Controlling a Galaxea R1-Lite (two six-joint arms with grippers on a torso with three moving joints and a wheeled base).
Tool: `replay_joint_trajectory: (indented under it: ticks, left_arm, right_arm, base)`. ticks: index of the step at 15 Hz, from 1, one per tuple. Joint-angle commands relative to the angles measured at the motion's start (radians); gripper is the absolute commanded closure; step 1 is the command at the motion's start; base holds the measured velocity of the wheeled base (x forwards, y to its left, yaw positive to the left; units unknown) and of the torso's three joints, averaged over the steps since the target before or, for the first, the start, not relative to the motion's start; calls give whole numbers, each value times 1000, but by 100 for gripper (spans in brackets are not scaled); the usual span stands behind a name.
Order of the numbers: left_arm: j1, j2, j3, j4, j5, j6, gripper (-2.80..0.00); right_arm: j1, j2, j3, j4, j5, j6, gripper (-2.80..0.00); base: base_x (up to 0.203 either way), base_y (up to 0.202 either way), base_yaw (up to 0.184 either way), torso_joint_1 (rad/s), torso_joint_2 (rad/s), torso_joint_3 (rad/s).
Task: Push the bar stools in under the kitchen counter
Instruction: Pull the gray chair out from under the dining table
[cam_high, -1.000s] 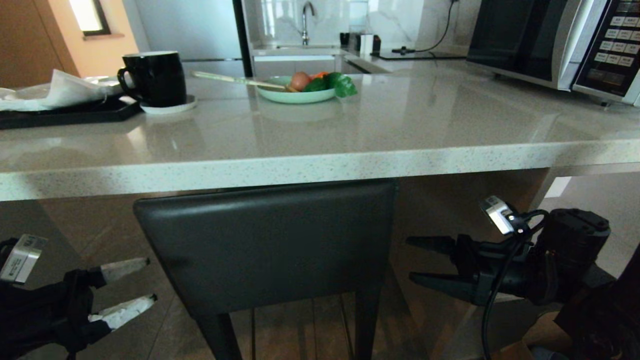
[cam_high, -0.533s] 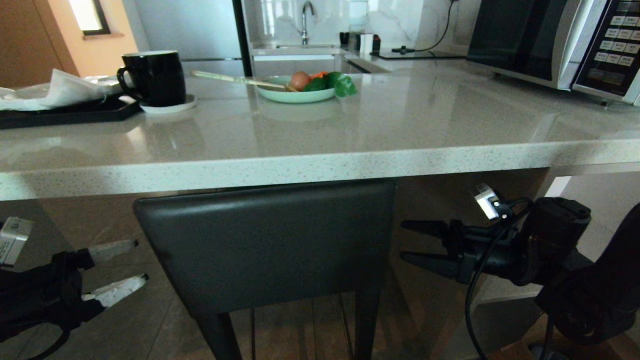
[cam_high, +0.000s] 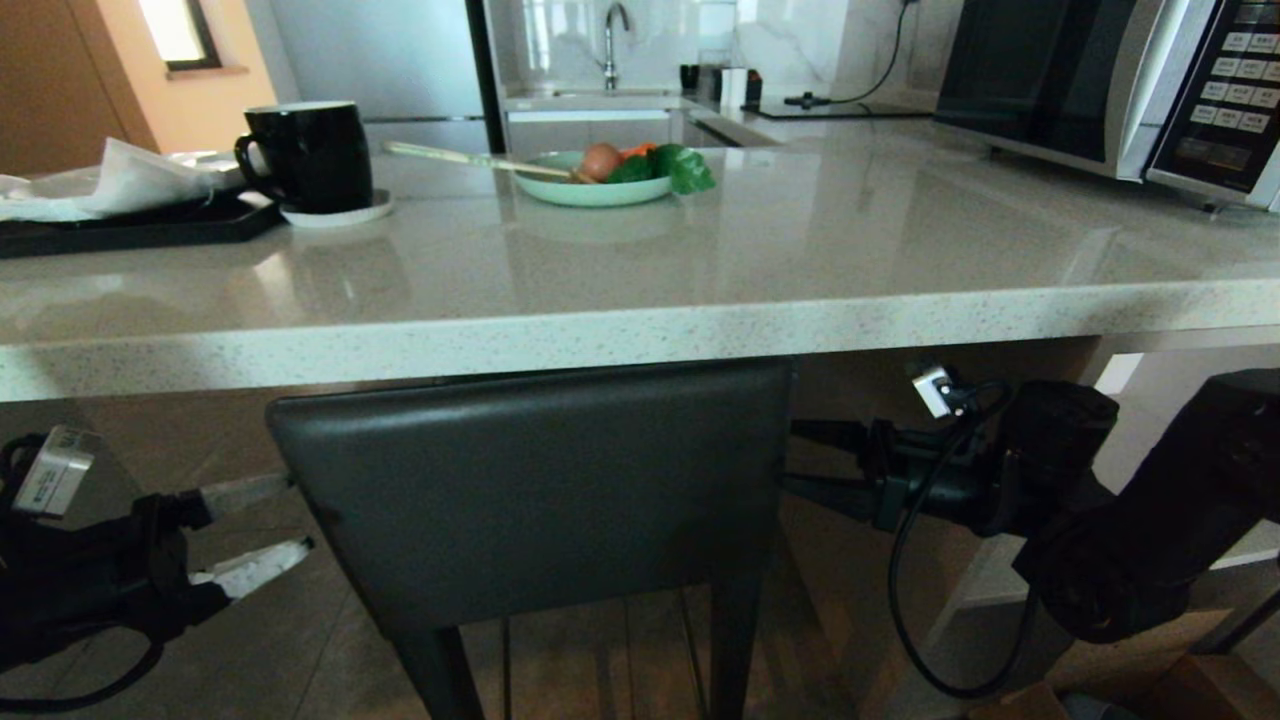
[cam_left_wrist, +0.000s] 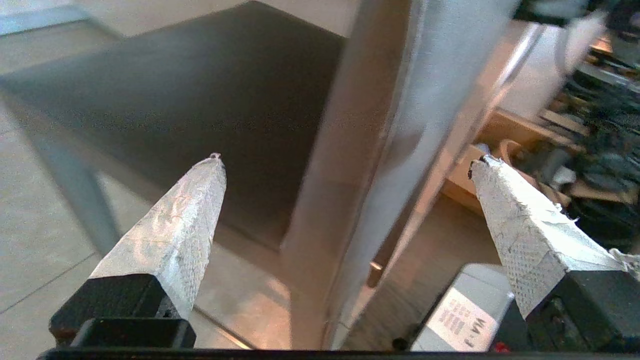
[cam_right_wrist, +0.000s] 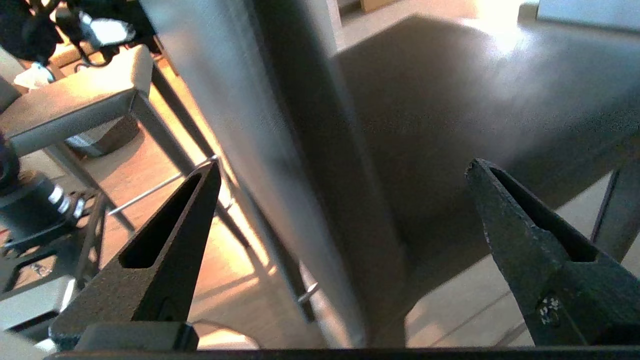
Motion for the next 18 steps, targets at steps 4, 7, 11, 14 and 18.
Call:
replay_joint_trajectory:
  ticks: [4,7,11,14,18]
  left_arm:
    - [-62,43,-43,-9,-2,0,-280]
    - [-92,55,-74,-9,9,-3,-280]
    - [-189,40,-54,-9,13,-26,-280]
    - [-224,47,-45,-9,33,-28,-280]
    - [-226,61,-48,-9,36,-28,-280]
  right_arm:
    - [22,24,-86,-9,14,43,-280]
    - [35,24,-83,-9,33,43,-280]
    - [72,17,-86,-9,37,54,-280]
    - [78,17,-88,-9,55,57,-280]
    - [95,-25,-48,-9,60,56,-280]
  base:
    - [0,0,0,0,0,0]
    - [0,0,0,0,0,0]
    - [0,0,0,0,0,0]
    - [0,0,0,0,0,0]
    - [0,0,0,0,0,0]
